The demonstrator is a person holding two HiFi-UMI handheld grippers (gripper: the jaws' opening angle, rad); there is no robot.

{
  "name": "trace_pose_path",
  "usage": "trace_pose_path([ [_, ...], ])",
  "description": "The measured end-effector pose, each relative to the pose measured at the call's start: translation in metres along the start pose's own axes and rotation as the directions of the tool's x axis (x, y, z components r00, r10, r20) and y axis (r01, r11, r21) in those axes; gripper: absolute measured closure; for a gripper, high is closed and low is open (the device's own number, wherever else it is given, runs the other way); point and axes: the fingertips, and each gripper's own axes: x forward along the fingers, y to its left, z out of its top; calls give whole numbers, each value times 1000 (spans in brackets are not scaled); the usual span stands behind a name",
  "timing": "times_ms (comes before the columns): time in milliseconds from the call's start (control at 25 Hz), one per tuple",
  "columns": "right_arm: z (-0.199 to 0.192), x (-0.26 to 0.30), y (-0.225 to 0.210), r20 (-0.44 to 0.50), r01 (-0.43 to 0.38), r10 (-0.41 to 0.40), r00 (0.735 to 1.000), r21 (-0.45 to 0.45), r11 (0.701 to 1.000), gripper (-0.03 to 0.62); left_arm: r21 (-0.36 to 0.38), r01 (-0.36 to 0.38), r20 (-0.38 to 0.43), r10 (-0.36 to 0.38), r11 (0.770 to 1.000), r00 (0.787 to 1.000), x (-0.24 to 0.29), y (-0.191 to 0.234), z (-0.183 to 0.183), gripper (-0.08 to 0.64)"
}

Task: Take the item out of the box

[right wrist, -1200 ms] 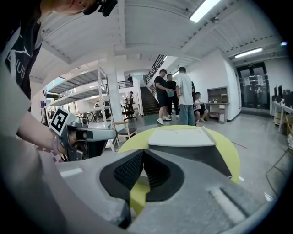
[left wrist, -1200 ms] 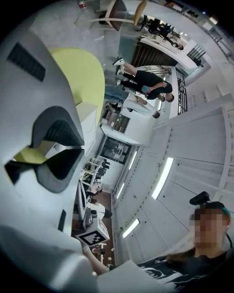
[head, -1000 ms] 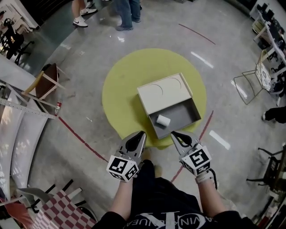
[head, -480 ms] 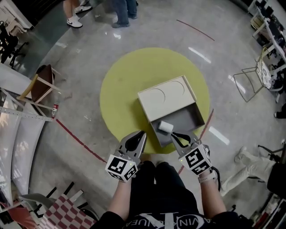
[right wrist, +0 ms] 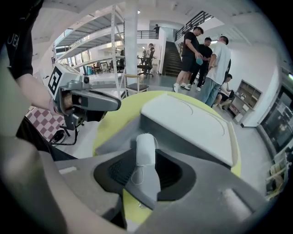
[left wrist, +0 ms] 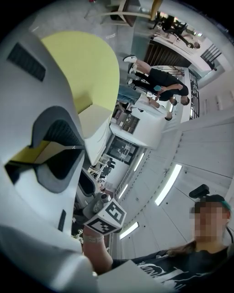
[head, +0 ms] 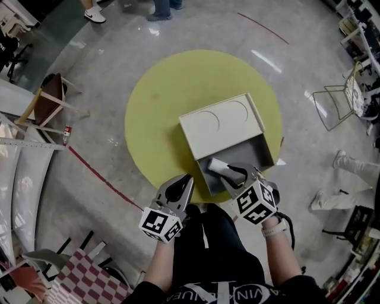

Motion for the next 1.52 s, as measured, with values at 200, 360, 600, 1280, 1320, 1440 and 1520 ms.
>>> trace_pose_path([
  [200, 4, 21, 0, -35, -32, 31, 999, -44, 999, 449, -10, -20, 9, 20, 1000, 1000, -3, 7, -3, 534],
  [360, 6, 28, -2, -51, -61, 58, 997, -53, 997, 448, -30, -29, 16, 29, 999, 999, -2, 6, -2, 534],
  [600, 12, 37, -4, -71, -88, 83, 994, -65, 994, 431, -41, -38, 29, 39, 998, 999, -3, 9, -5, 535],
  [1280, 11, 62, 2, -117, -136, 119, 986, -154, 979, 430, -91, -42, 62, 47, 995, 997, -9, 3, -13, 534],
  [1320, 11, 62, 2, -113, -134, 117, 987, -153, 979, 430, -94, -43, 63, 49, 995, 997, -10, 3, -13, 534],
  [1440, 10, 59, 0, -115, -111, 92, 989, -170, 979, 430, -98, -53, 65, 59, 994, 996, -13, 1, -14, 534],
  [1520, 7, 54, 0, -122, -93, 72, 990, -179, 979, 430, -94, -59, 65, 65, 994, 996, -15, 1, -13, 534],
])
